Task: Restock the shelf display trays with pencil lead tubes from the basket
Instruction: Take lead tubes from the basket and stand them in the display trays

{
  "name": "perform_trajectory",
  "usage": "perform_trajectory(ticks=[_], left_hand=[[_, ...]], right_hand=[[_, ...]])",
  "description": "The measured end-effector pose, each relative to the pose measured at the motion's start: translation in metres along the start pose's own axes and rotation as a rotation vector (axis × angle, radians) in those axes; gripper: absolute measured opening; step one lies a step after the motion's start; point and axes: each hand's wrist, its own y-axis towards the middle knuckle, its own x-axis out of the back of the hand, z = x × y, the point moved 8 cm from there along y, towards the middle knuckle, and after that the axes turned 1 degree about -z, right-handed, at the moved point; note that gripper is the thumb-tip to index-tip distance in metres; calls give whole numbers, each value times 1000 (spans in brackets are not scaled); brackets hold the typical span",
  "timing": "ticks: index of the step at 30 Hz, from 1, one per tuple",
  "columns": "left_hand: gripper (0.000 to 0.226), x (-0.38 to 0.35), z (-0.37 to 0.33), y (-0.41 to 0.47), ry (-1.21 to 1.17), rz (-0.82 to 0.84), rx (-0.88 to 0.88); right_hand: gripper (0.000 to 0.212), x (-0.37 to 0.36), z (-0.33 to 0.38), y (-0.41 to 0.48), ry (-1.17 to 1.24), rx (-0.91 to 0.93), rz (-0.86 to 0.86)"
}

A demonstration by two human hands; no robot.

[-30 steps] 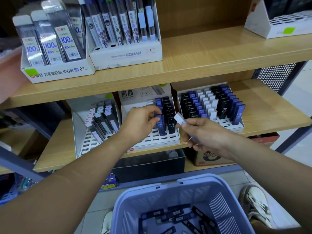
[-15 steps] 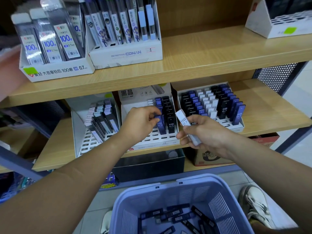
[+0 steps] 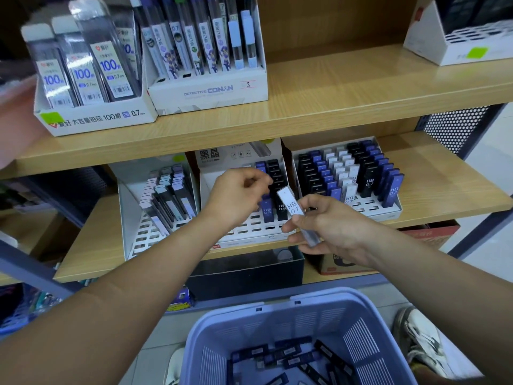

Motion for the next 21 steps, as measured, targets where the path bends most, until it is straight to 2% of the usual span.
perform_trajectory(ticks=[2,4,7,10,14,17,21], left_hand=[[19,-14,0,-10,-326,207,162],[21,-21,-1,-19,-341,327,174],[18,-9,4,-17,-273,257,163],[15,16,15,-10,-108,144,159],[15,34,30,-9,174,111,108],[15,36,35,-12,201,101,93],[14,39,39,-14,168,87,84]], right_hand=[[7,-3,-1,1,-20,12,14],[8,-8,-3,1,-32,17,34],[9,-12,-6,4,-100,19,18],[12,-9,-7,10,-330,67,-46],[42,-17,-16,21,-793,117,-19],[63,-33,-24,26,-947,118,33],[75,-50,-30,31,-1063,133,54]])
